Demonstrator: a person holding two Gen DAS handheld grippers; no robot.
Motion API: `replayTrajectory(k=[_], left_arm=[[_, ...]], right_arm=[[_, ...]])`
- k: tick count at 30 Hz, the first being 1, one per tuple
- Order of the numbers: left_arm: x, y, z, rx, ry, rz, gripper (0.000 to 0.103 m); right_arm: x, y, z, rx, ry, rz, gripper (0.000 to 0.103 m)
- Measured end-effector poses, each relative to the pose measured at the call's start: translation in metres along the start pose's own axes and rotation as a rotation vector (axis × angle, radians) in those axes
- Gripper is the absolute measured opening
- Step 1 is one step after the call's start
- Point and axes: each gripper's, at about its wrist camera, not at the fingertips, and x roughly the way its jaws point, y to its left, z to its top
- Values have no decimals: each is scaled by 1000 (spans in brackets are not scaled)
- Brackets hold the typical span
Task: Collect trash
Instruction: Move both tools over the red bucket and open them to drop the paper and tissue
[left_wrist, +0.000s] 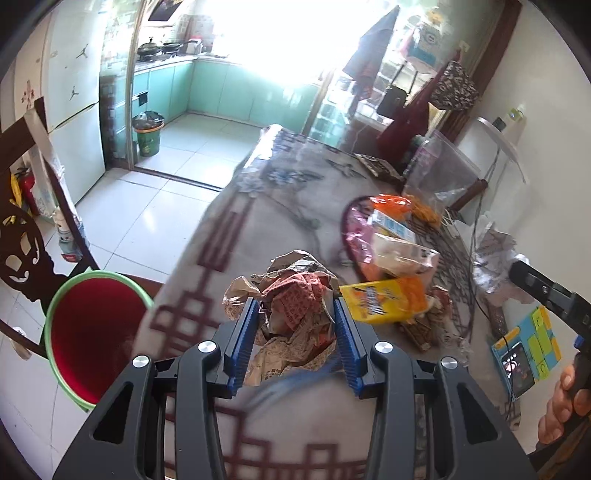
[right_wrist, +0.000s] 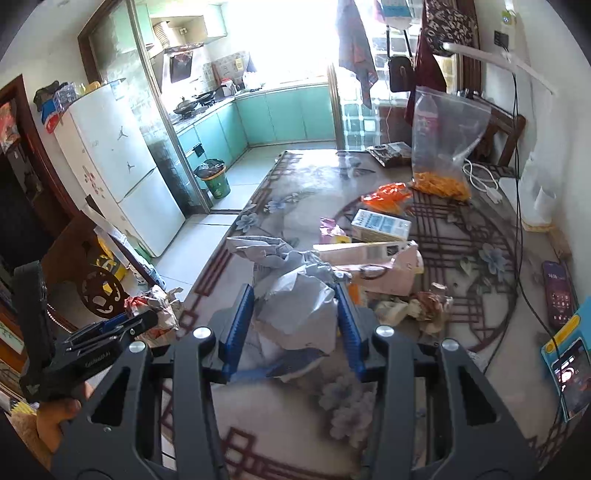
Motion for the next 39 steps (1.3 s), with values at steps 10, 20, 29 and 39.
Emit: replayTrajectory(k=[10, 20, 29, 39], left_arm=[[5, 63, 18, 13, 33, -11, 39], [14, 112, 18, -25, 61, 10, 39], [6, 166, 14, -92, 51, 124, 40], [4, 239, -3, -202, 81, 263, 40]], right_arm=[[30, 55, -5, 11, 49, -35, 44], [47, 119, -9, -86, 80, -27, 44], [93, 167, -16, -131, 182, 140, 44], [158, 227, -38, -188, 353, 316, 44]])
